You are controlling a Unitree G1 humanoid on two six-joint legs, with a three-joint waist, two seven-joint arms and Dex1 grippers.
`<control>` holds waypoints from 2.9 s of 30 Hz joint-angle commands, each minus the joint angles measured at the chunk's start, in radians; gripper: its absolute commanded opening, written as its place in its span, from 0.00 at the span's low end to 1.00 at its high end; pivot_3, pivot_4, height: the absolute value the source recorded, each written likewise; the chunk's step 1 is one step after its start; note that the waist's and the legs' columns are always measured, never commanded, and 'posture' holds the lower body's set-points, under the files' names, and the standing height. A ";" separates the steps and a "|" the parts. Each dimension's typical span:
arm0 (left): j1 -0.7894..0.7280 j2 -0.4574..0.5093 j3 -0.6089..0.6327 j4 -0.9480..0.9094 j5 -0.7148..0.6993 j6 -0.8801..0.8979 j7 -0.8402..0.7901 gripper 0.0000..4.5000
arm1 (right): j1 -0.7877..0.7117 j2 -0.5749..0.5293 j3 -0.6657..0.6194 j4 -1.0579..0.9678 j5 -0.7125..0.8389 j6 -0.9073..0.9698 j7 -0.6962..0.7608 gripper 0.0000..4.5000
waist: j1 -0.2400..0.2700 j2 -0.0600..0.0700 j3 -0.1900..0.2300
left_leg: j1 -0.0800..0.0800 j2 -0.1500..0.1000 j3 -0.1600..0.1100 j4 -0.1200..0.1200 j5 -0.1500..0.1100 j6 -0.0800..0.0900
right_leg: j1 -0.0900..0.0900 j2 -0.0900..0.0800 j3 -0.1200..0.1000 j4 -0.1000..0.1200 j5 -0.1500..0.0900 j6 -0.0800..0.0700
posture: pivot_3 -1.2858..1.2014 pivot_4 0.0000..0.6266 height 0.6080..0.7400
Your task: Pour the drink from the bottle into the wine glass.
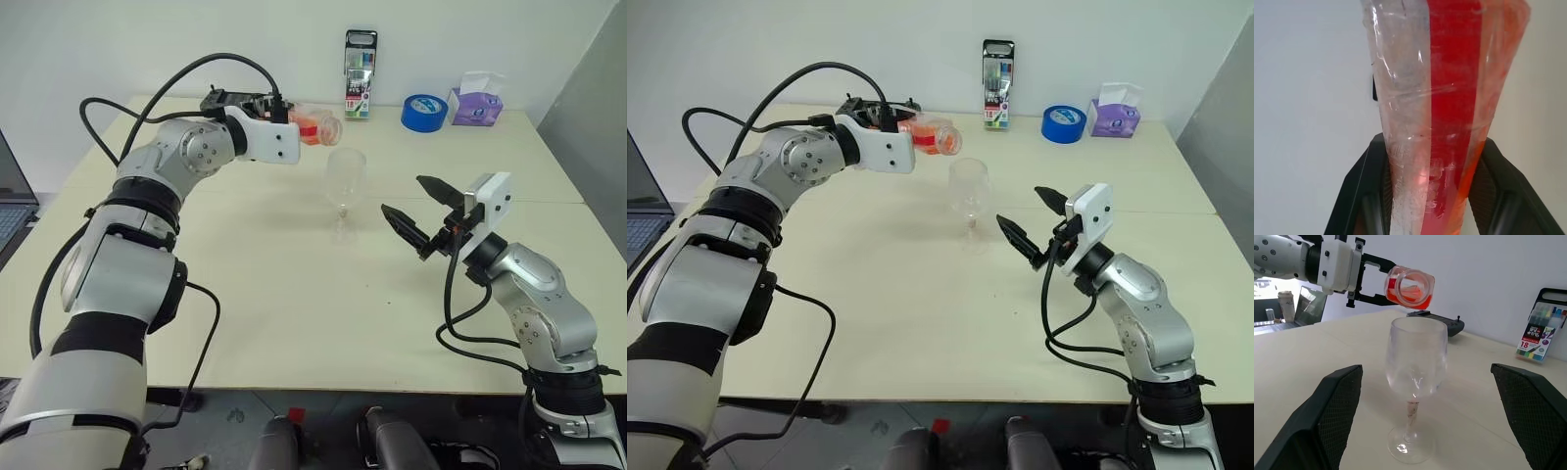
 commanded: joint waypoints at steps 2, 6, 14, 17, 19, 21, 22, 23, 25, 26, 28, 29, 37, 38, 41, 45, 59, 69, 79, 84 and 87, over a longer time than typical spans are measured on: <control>-0.071 0.025 -0.020 -0.005 0.034 -0.022 0.061 0.37 | -0.009 -0.002 -0.013 -0.042 -0.005 -0.015 0.002 1.00 | 0.000 0.000 0.000 | -0.001 -0.001 0.000 0.003 0.000 0.000 | 0.000 0.000 0.000 0.000 0.000 0.000 | 0.52 0.24 1.00; -0.085 0.028 -0.038 0.003 0.059 -0.028 0.088 0.37 | -0.006 0.001 -0.014 -0.040 -0.009 -0.016 0.003 1.00 | 0.000 0.000 0.000 | -0.001 -0.002 0.000 0.008 0.000 0.000 | 0.001 -0.001 0.000 0.002 0.000 0.001 | 0.52 0.24 1.00; -0.111 0.027 -0.056 0.011 0.085 -0.034 0.118 0.37 | 0.004 0.001 -0.014 -0.038 -0.020 -0.021 0.009 1.00 | 0.000 0.000 0.000 | 0.000 -0.002 0.000 0.009 0.000 0.000 | 0.001 -0.001 0.000 0.007 0.000 0.002 | 0.52 0.24 1.00; -0.120 0.026 -0.067 0.013 0.099 -0.034 0.131 0.37 | 0.004 0.001 -0.012 -0.039 -0.022 -0.022 0.008 1.00 | -0.001 0.000 0.000 | 0.000 -0.002 0.000 0.009 0.000 0.000 | 0.001 -0.001 0.000 0.008 0.000 0.002 | 0.52 0.24 1.00; -0.123 0.026 -0.071 0.016 0.102 -0.035 0.135 0.37 | 0.005 0.000 -0.012 -0.040 -0.025 -0.023 0.008 1.00 | -0.001 0.000 0.000 | 0.000 -0.002 0.000 0.009 0.000 0.000 | 0.001 -0.001 0.000 0.009 0.000 0.002 | 0.52 0.24 1.00; -0.127 0.025 -0.075 0.018 0.106 -0.036 0.139 0.37 | 0.005 0.001 -0.012 -0.040 -0.026 -0.023 0.007 1.00 | -0.001 0.000 0.000 | 0.000 -0.002 0.000 0.010 0.000 0.000 | 0.001 -0.001 0.000 0.009 0.000 0.002 | 0.52 0.24 1.00; -0.130 0.024 -0.078 0.019 0.109 -0.036 0.142 0.37 | 0.005 0.001 -0.013 -0.040 -0.026 -0.023 0.006 1.00 | 0.000 0.000 0.000 | 0.000 -0.002 0.000 0.010 0.000 0.000 | 0.001 -0.001 0.000 0.009 0.000 0.002 | 0.52 0.24 1.00; -0.132 0.025 -0.081 0.019 0.113 -0.037 0.145 0.37 | 0.006 0.001 -0.013 -0.041 -0.026 -0.023 0.006 1.00 | -0.001 0.000 0.000 | 0.000 -0.002 0.000 0.010 0.000 0.000 | 0.001 -0.001 0.000 0.009 0.000 0.002 | 0.52 0.24 1.00; -0.136 0.025 -0.084 0.020 0.116 -0.038 0.147 0.37 | 0.007 0.000 -0.012 -0.044 -0.027 -0.022 0.005 1.00 | -0.001 0.000 0.000 | 0.000 -0.002 0.000 0.010 0.000 0.000 | 0.001 -0.001 0.000 0.009 0.000 0.002 | 0.52 0.24 1.00; -0.137 0.026 -0.087 0.021 0.120 -0.037 0.148 0.37 | 0.009 -0.002 -0.010 -0.046 -0.029 -0.022 0.007 1.00 | -0.001 0.000 0.000 | 0.000 -0.002 0.000 0.010 0.000 0.001 | 0.001 -0.001 0.000 0.009 0.000 0.002 | 0.52 0.24 1.00; -0.140 0.027 -0.094 0.023 0.127 -0.036 0.151 0.37 | 0.012 -0.005 -0.008 -0.048 -0.031 -0.022 0.009 1.00 | -0.001 0.000 0.000 | 0.000 -0.002 0.000 0.010 0.000 0.001 | 0.001 -0.001 0.000 0.010 0.000 0.002 | 0.52 0.24 1.00; -0.140 0.028 -0.096 0.024 0.130 -0.036 0.153 0.37 | 0.013 -0.005 -0.007 -0.048 -0.031 -0.021 0.009 1.00 | -0.001 0.000 0.000 | 0.000 -0.002 0.000 0.010 0.000 0.001 | 0.001 -0.001 0.000 0.010 0.000 0.002 | 0.52 0.24 1.00; -0.148 0.037 -0.109 0.029 0.146 -0.033 0.167 0.37 | 0.015 -0.003 -0.006 -0.046 -0.032 -0.023 0.016 1.00 | -0.001 0.000 0.000 | 0.001 -0.002 0.000 0.011 0.000 0.001 | 0.001 -0.001 0.000 0.012 0.000 0.002 | 0.52 0.24 1.00; -0.148 0.037 -0.110 0.030 0.147 -0.032 0.169 0.37 | 0.014 -0.002 -0.004 -0.046 -0.033 -0.023 0.017 1.00 | -0.001 0.000 0.000 | 0.001 -0.002 0.000 0.011 0.000 0.001 | 0.001 -0.001 0.000 0.012 0.000 0.002 | 0.52 0.24 1.00; -0.147 0.037 -0.110 0.031 0.149 -0.032 0.172 0.37 | 0.016 -0.001 -0.003 -0.051 -0.031 -0.020 0.018 1.00 | -0.001 0.000 0.000 | 0.001 -0.002 0.000 0.011 0.000 0.001 | 0.001 -0.001 0.000 0.013 0.000 0.002 | 0.52 0.24 1.00; -0.139 0.032 -0.098 0.034 0.131 -0.032 0.156 0.37 | 0.017 -0.002 -0.003 -0.057 -0.029 -0.016 0.019 1.00 | -0.001 0.000 0.000 | 0.001 -0.002 0.000 0.011 0.001 0.001 | 0.001 -0.001 0.000 0.014 0.000 0.002 | 0.52 0.24 1.00; -0.084 -0.011 0.096 0.010 -0.149 0.021 -0.105 0.37 | 0.023 -0.007 0.000 -0.086 -0.014 0.018 0.017 1.00 | -0.001 0.000 0.000 | 0.002 -0.002 0.000 0.012 0.001 0.002 | 0.001 -0.001 0.000 0.015 0.000 0.002 | 0.52 0.24 1.00; -0.037 -0.103 0.429 -0.110 -0.558 0.315 -0.290 0.37 | 0.077 -0.063 0.035 -0.170 0.062 0.064 0.133 1.00 | -0.005 0.000 0.000 | 0.001 -0.002 -0.001 0.013 0.001 0.002 | 0.001 -0.001 0.000 0.015 0.000 0.002 | 0.52 0.24 1.00; 0.356 -0.170 0.634 -0.400 -0.762 0.604 -0.096 0.37 | 0.133 -0.089 0.082 -0.195 0.061 0.047 0.197 1.00 | -0.009 0.002 -0.001 | 0.005 0.000 -0.005 0.014 0.001 0.002 | 0.005 -0.001 -0.002 0.017 0.000 0.002 | 0.52 0.24 1.00; 0.482 -0.192 0.675 -0.445 -0.818 0.612 -0.082 0.37 | 0.097 -0.068 0.091 -0.166 0.059 0.054 0.194 1.00 | 0.000 0.002 -0.001 | 0.000 0.000 -0.009 0.019 0.001 0.001 | 0.002 -0.002 -0.004 0.017 0.000 0.001 | 0.52 0.24 1.00; 0.519 -0.201 0.679 -0.425 -0.829 0.597 -0.096 0.37 | 0.087 -0.069 0.090 -0.157 0.062 0.059 0.197 1.00 | 0.004 0.002 -0.001 | 0.000 -0.001 -0.009 0.020 0.001 0.001 | 0.004 -0.003 -0.005 0.017 0.000 0.002 | 0.52 0.24 1.00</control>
